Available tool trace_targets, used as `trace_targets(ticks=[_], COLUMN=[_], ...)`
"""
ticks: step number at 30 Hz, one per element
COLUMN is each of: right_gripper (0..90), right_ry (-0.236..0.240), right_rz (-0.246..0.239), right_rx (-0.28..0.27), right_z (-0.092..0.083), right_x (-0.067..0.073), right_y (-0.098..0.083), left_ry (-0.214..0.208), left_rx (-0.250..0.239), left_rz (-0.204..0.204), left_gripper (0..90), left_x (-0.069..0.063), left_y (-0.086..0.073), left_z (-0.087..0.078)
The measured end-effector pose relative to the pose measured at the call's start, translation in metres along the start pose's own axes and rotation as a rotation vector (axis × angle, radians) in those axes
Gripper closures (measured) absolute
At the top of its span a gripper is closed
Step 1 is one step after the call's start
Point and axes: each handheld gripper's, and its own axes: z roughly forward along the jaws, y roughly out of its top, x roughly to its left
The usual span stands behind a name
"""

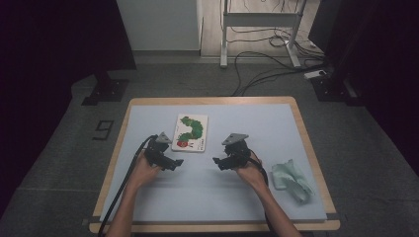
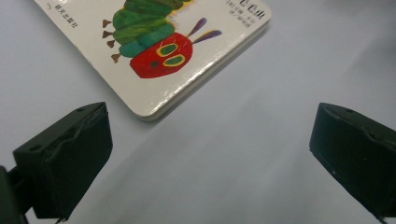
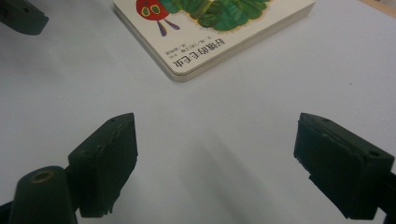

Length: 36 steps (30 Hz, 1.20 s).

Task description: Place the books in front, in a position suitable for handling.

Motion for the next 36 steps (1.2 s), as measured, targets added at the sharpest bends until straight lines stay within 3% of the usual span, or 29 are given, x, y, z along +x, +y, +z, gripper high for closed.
trace_targets(ticks=[5,11,19,25,30,36], right_gripper=[12.4,5.0,0.1,1.9,4.5,8.5], right_ry=[0.024,0.058,0.117,0.158,0.187,0.177], right_rz=[-0.008,-0.014,-0.019,-0.059,-0.057,-0.074], right_rx=[0.006,0.015,0.000,0.026,0.022,0.036], right_z=[0.015,0.031,0.045,0.058,0.066,0.075], right_x=[0.004,0.004,0.003,0.007,0.008,0.011], right_y=[0.003,0.005,0.011,0.017,0.021,0.025], left_ry=[-0.004,-0.024,-0.013,-0.007,0.004,-0.034], left_rx=[-0.001,-0.001,0.003,-0.022,-0.014,0.014], left_rz=[0.008,-0.001,0.009,0.019,0.030,0.062], left_gripper=[0.0,0.0,0.0,0.0,0.6,2.2], left_x=[0.003,0.006,0.008,0.009,0.012,0.012], left_y=[0.004,0.002,0.000,0.000,-0.002,-0.004], left_z=[0.004,0.011,0.014,0.017,0.021,0.027])
